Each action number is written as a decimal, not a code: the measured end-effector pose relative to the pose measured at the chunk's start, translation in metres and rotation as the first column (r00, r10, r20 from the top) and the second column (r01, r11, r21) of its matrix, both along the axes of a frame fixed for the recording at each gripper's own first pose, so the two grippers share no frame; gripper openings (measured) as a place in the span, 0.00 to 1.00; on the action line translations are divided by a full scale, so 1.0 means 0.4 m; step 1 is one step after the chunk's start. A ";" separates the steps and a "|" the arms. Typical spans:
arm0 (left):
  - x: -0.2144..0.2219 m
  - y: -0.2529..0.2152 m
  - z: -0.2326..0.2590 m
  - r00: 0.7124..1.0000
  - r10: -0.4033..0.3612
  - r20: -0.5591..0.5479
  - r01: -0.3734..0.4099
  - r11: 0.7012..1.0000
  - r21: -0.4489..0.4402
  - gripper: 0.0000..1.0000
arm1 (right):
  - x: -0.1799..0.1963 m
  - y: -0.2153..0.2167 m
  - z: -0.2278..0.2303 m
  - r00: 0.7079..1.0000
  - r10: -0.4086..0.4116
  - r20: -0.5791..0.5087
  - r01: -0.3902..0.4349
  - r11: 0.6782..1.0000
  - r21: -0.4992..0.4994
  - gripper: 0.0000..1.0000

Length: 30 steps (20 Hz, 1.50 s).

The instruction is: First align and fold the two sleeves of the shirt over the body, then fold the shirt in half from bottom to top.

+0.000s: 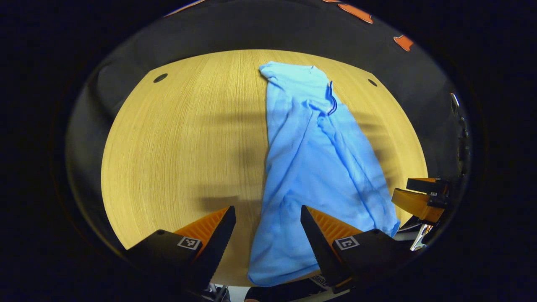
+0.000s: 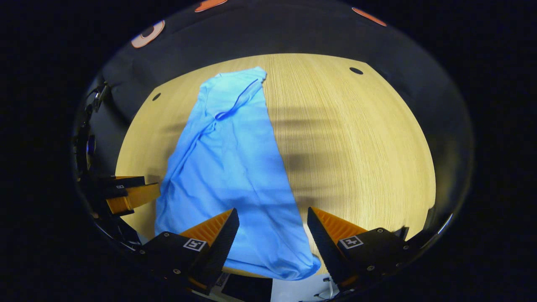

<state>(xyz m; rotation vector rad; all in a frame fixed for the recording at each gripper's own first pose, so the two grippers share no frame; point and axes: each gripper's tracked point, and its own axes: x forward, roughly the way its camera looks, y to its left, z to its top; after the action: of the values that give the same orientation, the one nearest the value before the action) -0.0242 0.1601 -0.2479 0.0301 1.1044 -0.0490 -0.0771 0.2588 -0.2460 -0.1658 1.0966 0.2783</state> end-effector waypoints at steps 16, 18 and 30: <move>-0.261 0.007 -0.148 0.987 0.062 -0.149 -0.061 0.998 0.012 0.99 | -0.205 -0.086 -0.156 0.987 -0.009 -0.162 -0.010 0.993 -0.121 0.99; -0.267 0.005 -0.156 0.987 0.045 -0.153 -0.037 0.998 0.055 1.00 | -0.202 -0.089 -0.164 0.987 0.003 -0.159 -0.026 0.989 -0.147 0.99; -0.271 -0.010 -0.156 0.980 0.060 -0.190 -0.039 0.993 0.110 0.89 | -0.209 -0.084 -0.161 0.985 -0.035 -0.170 0.010 0.989 -0.147 0.96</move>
<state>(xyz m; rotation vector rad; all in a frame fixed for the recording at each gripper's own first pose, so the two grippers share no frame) -0.1328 0.1559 -0.3104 0.0940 1.3006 0.0523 -0.1608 0.2251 -0.3105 -0.2632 1.2903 0.1946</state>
